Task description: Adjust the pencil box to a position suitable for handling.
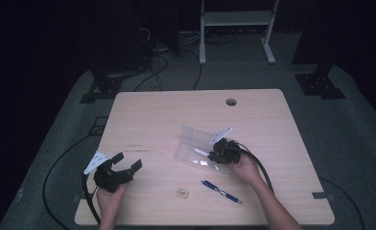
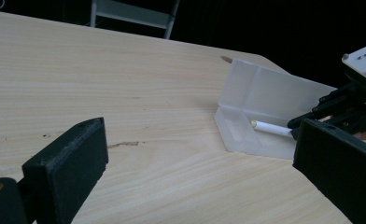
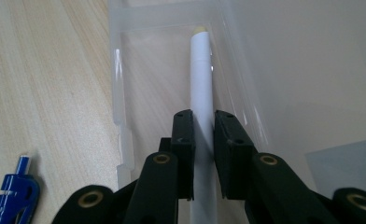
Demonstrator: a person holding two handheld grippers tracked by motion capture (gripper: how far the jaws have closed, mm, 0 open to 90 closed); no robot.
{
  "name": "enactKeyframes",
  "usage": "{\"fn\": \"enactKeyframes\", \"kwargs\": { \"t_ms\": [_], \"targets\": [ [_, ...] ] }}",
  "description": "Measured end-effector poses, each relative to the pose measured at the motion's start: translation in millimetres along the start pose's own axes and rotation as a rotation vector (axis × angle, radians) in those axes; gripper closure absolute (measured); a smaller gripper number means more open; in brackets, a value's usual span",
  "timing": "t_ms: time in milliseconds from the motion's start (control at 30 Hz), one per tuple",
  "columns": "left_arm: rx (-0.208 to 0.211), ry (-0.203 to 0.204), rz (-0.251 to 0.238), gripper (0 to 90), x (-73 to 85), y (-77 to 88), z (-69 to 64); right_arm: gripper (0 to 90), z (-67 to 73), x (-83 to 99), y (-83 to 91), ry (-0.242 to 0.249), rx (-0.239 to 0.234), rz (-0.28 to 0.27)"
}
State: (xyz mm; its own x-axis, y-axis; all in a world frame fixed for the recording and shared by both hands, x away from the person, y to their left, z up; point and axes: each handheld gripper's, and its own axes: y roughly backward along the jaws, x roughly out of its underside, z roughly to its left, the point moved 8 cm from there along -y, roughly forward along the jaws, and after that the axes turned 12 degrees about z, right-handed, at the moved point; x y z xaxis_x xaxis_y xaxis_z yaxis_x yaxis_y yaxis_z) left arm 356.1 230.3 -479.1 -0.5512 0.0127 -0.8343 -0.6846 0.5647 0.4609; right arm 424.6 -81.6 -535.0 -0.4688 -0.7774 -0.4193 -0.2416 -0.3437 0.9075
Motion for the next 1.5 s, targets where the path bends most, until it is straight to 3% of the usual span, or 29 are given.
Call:
{"fn": "enactKeyframes", "kwargs": {
  "t_ms": [333,467,800,1033,1500],
  "targets": [
    [0.001,0.0,0.002,2.1,0.2,-0.4,-0.5,77.4,0.1,3.3,-4.4,0.002,0.002,0.01],
    [0.003,-0.002,0.003,2.1,0.3,-1.0,-1.0,72.2,0.9,3.2,-1.7,-0.007,0.0,-0.007],
    [0.001,-0.004,0.002,2.1,0.3,-1.0,-1.1,63.4,5.1,6.5,17.3,-0.004,0.003,-0.073],
    [0.002,-0.011,0.009,2.1,0.5,-2.7,-3.1,51.6,6.9,13.2,30.3,-0.016,-0.057,-0.09],
    [0.0,-0.014,0.011,2.1,0.8,-3.2,-3.8,41.2,21.7,21.9,53.1,-0.003,-0.066,-0.148]
  ]
}}
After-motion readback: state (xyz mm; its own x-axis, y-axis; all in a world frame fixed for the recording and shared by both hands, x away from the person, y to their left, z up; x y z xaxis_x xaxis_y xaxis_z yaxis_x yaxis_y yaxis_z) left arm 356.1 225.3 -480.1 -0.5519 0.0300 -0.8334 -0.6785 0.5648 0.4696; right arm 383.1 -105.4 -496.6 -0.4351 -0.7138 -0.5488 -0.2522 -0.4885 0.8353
